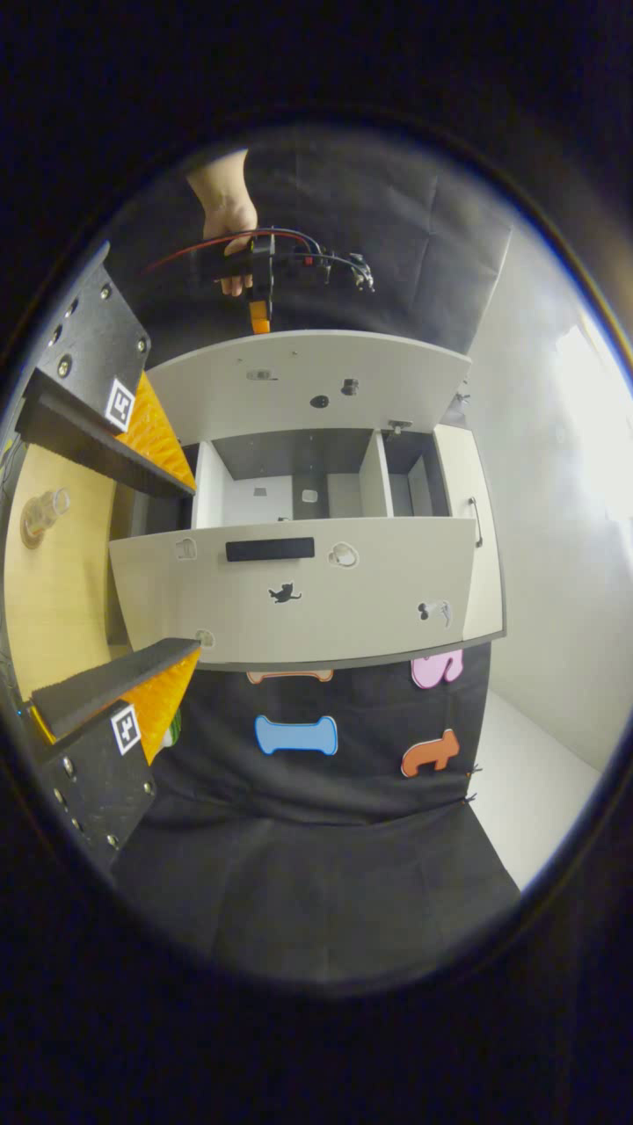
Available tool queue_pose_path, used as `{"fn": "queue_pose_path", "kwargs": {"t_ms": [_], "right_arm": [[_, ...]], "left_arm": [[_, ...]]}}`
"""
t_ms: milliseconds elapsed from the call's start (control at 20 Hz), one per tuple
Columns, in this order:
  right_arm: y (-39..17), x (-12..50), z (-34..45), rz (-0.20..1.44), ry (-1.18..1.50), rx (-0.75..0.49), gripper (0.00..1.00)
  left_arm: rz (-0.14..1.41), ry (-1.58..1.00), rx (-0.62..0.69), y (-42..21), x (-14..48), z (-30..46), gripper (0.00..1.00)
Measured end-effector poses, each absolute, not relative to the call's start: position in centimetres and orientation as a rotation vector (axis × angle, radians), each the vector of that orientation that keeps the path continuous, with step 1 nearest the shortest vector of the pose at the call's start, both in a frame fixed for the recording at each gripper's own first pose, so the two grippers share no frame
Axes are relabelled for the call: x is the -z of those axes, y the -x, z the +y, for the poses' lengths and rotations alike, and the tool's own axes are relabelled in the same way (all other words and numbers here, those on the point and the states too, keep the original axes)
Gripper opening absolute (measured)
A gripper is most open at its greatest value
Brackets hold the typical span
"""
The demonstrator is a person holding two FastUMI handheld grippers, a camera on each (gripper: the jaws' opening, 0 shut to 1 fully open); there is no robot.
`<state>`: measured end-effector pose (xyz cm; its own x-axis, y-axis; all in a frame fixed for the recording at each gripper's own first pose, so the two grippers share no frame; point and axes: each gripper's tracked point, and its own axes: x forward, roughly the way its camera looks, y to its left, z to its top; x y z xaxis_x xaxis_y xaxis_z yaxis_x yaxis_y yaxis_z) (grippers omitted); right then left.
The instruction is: Grasp the bottle in the cabinet with the left hand and place it on the coaster, then close the right door with the right hand and the left door with the left hand.
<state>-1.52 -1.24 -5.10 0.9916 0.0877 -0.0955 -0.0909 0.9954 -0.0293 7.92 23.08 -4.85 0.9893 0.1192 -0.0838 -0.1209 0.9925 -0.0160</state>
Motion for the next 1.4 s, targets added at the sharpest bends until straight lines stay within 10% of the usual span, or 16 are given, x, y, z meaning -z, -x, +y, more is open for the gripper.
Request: {"fn": "queue_pose_path", "kwargs": {"t_ms": [1400], "right_arm": [[6.1, 6.0, -9.2, 0.105, 0.037, 0.061, 0.97]], "left_arm": [[0.088, 0.01, -0.063, -10.9, 4.0, 11.3, 0.89]]}}
